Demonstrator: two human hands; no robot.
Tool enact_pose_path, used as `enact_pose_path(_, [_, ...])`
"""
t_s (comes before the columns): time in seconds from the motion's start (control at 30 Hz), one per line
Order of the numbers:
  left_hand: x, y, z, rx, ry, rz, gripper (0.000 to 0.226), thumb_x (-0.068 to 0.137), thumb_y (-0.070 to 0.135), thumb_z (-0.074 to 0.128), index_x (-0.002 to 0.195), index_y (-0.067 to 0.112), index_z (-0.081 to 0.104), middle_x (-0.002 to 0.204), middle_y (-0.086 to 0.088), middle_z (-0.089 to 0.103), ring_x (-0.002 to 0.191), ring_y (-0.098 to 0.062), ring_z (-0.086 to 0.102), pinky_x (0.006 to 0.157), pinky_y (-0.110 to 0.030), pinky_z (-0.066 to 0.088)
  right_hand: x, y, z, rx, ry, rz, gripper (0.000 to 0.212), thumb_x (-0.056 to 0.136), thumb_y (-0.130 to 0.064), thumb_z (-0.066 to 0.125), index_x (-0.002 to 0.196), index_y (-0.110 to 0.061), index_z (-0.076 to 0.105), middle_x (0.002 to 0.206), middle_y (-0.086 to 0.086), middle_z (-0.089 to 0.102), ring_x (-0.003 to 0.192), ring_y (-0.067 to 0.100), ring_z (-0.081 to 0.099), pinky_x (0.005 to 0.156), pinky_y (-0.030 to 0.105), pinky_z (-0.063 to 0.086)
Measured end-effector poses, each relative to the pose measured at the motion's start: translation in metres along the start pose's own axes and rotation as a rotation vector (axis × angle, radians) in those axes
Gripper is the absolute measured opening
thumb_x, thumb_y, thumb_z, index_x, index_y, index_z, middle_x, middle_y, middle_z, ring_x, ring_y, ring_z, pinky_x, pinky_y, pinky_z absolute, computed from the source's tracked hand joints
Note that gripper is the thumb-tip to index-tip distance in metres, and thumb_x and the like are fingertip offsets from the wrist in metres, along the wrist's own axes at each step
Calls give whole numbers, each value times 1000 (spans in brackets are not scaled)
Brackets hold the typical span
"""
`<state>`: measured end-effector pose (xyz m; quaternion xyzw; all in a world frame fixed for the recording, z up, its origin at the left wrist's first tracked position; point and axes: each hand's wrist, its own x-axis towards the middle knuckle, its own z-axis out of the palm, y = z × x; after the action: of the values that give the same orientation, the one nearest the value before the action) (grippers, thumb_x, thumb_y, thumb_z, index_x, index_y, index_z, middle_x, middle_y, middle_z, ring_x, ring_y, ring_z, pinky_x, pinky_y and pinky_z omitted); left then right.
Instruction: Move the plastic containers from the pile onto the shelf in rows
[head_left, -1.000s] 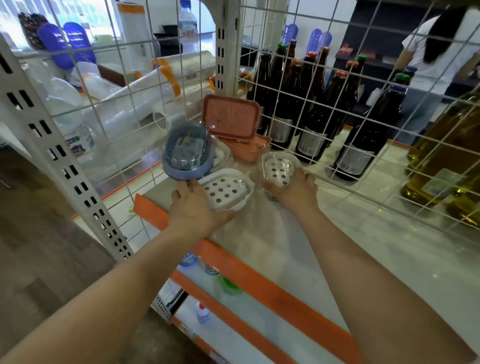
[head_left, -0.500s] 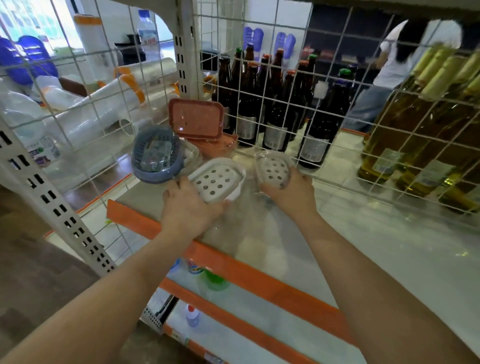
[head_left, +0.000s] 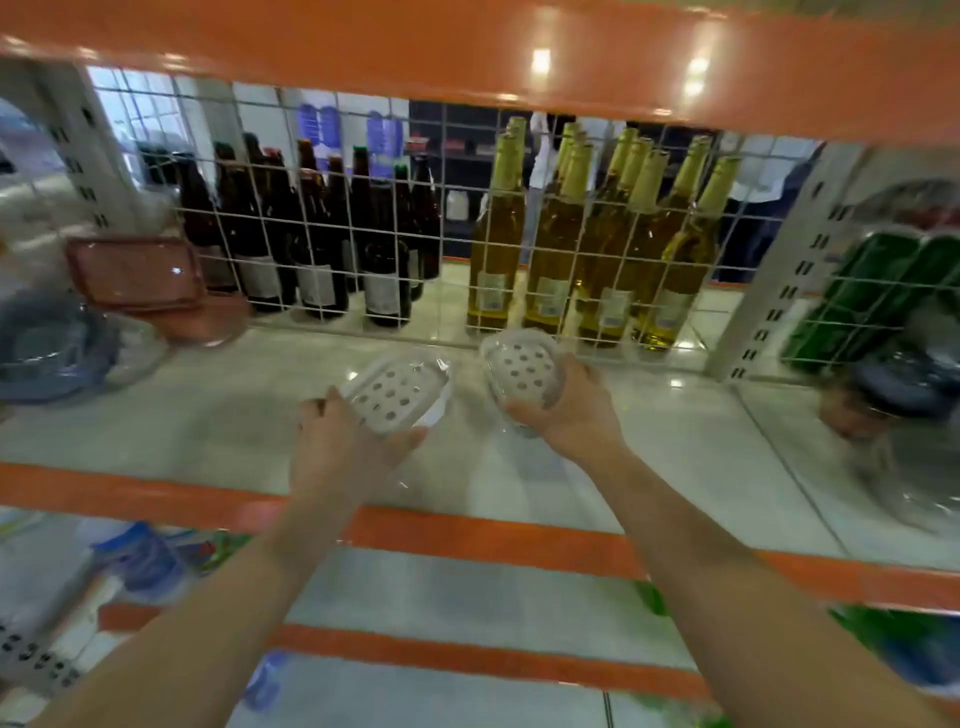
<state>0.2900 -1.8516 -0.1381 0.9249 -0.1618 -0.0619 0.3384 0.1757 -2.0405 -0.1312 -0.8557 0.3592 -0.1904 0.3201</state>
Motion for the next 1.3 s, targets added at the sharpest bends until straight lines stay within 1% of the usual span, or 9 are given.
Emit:
enact_pose_path(0.13, [-50,48,38,0,-46,62,100,61,65,72,136,9,37,130,-8,41,120,-28,46,98,-39,44,-38,50,-66,-59,72,29,95,72,-49,75,146,-13,27,140,10,35,126,29,41,101,41,42])
enact_pose_path(0.27, [-98,92,76,60,-61,189,102,59,74,63,134,9,40,129,-10,46,120,-26,42,100,-35,38,-78,98,-123,-93,138,74,93,73,-47,74,146,-16,26,142,9,35,128,27,38,103,38,37])
enact_pose_path(0.47, [-173,162,134,21,-166,349,102,64,68,70,135,2,37,135,-17,39,125,-32,39,106,-41,37,-137,174,-199,-119,209,202,93,74,-48,73,147,-16,25,145,8,32,131,27,36,105,38,35])
enact_pose_path(0.6, [-209,214,173,-4,-209,449,103,63,69,70,137,6,35,138,-15,36,126,-32,40,105,-44,39,-174,217,-252,-111,358,220,91,73,-44,76,146,-15,29,140,10,38,126,28,42,100,36,39])
enact_pose_path(0.7, [-234,257,198,-71,-226,527,105,65,65,71,143,11,28,144,-11,29,132,-31,32,107,-45,35,-190,244,-289,-96,466,246,91,72,-42,76,145,-16,29,136,8,40,124,26,41,98,34,38])
enact_pose_path(0.93, [-264,354,245,-242,-205,825,107,70,60,70,149,13,16,149,-8,22,137,-25,22,108,-38,29,-189,305,-365,-140,714,284,96,73,-41,76,148,-15,23,141,7,32,131,22,32,107,33,30])
enact_pose_path(1.07, [-258,418,271,-238,-191,910,110,68,64,69,149,14,14,149,-10,20,137,-28,23,111,-47,30,-167,334,-407,-146,766,295,96,74,-42,75,149,-15,22,146,7,27,134,23,30,111,38,31])
enact_pose_path(1.2, [-261,473,293,-225,-164,1020,106,70,61,71,148,14,17,147,-13,22,135,-29,23,106,-42,32,-147,366,-444,-119,828,332,96,73,-42,75,149,-16,22,148,8,26,136,25,29,111,41,31])
enact_pose_path(1.3, [-268,504,315,-181,-152,1094,109,71,61,69,150,12,13,150,-15,20,137,-31,21,108,-44,31,-140,394,-463,-113,864,341,95,73,-42,75,149,-16,24,147,8,28,135,26,30,111,42,32])
